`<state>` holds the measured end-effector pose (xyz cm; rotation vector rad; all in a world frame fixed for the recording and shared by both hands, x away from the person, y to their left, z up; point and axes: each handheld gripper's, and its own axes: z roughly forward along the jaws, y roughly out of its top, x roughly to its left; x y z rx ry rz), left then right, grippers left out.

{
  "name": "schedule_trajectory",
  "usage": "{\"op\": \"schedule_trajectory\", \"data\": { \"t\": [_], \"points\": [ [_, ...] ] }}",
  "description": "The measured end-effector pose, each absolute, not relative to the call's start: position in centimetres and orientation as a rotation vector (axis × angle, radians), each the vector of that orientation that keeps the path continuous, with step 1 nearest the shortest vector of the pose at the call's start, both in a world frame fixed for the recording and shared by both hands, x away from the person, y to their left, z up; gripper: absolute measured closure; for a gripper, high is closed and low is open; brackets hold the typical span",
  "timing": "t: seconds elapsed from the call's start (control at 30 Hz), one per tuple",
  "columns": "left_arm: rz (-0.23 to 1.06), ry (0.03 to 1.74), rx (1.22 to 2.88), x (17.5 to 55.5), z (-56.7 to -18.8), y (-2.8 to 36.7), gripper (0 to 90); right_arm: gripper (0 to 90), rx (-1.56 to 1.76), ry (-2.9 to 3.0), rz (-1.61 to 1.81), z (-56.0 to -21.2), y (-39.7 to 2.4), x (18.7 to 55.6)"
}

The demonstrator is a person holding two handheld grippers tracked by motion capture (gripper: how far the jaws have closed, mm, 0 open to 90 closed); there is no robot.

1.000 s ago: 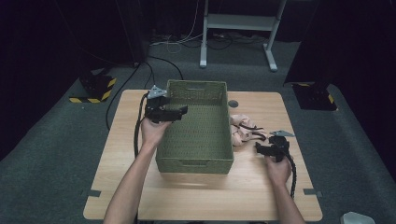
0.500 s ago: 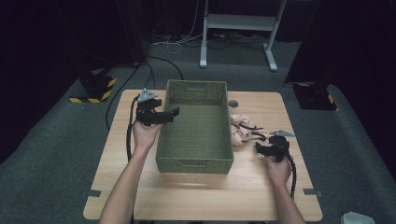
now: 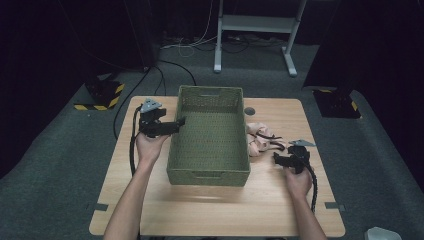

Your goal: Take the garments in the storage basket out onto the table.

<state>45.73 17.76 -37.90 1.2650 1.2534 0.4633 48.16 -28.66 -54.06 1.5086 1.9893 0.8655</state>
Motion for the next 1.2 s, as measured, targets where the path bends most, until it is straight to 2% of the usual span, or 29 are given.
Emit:
{"op": "schedule_trajectory", "data": {
  "t": [0.57, 1.2],
  "points": [
    [0.515, 1.309, 1.239, 44.7, -39.0, 20.4, 15.8, 12.6, 1.508, 1.989, 0.865, -54.1, -28.7, 48.2],
    [0.515, 1.357, 1.204, 43.7, -40.3, 22.6, 16.4, 12.6, 1.508, 1.989, 0.865, -54.1, -28.7, 48.2]
  ]
}}
